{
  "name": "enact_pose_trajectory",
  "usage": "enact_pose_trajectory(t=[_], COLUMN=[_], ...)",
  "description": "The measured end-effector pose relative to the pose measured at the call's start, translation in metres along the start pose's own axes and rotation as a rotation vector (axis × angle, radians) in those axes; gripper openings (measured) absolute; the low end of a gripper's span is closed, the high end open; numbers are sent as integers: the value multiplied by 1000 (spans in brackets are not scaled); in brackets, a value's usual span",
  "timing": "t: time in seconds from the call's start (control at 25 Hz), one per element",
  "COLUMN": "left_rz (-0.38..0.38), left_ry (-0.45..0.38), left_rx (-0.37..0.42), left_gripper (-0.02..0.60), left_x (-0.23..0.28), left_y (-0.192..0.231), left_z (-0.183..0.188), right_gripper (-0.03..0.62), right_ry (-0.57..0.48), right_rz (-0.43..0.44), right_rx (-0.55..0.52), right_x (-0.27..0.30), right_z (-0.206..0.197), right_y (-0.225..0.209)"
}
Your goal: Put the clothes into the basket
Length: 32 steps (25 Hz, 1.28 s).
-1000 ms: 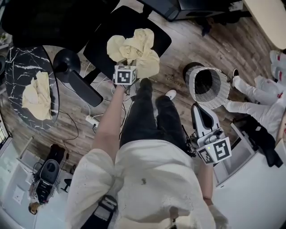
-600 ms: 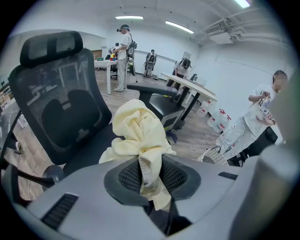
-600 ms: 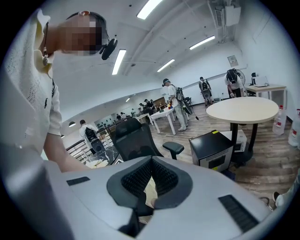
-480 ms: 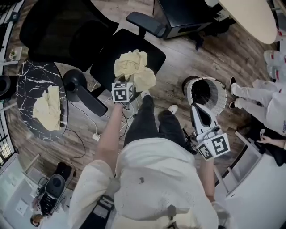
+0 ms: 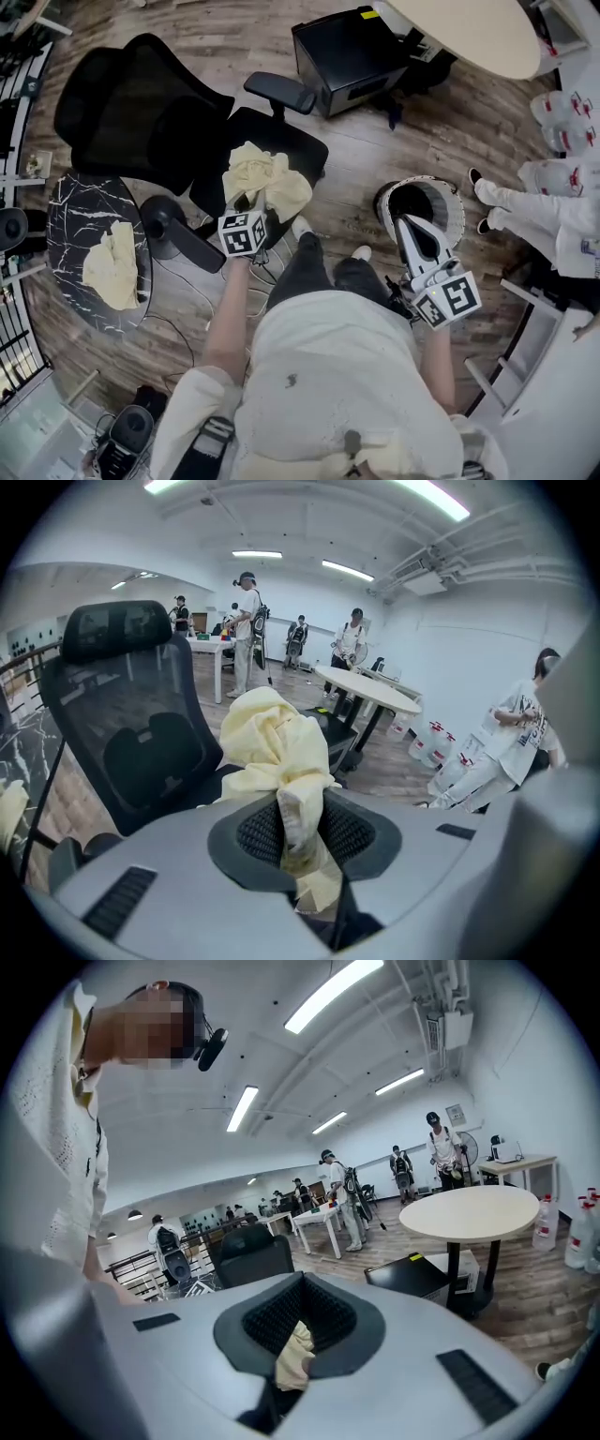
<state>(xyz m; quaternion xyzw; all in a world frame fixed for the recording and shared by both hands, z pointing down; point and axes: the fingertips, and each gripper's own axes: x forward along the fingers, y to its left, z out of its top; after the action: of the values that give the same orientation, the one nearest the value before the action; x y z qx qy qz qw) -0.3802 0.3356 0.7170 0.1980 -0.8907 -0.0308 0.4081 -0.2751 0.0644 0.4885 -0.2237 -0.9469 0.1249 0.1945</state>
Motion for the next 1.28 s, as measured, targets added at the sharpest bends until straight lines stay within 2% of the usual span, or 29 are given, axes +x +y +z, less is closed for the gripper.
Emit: enact_pose_trajectory(t=[0.44, 1.0, 1.28], left_rz=[-100, -246, -331], left_ry=[-212, -386, -457], left_rx=[93, 193, 218], left_gripper=[101, 101, 101], left_x=[-78, -165, -198], left_y=[-86, -211, -276], left_z=[71, 127, 132], right_gripper=[8, 8, 8], right_ry=[-161, -238, -293], right_rz=[-114, -244, -296], right_rx=[3, 14, 4], right_x=[-96, -219, -278], right_z=[40, 48, 50], right_y=[-26, -57, -67])
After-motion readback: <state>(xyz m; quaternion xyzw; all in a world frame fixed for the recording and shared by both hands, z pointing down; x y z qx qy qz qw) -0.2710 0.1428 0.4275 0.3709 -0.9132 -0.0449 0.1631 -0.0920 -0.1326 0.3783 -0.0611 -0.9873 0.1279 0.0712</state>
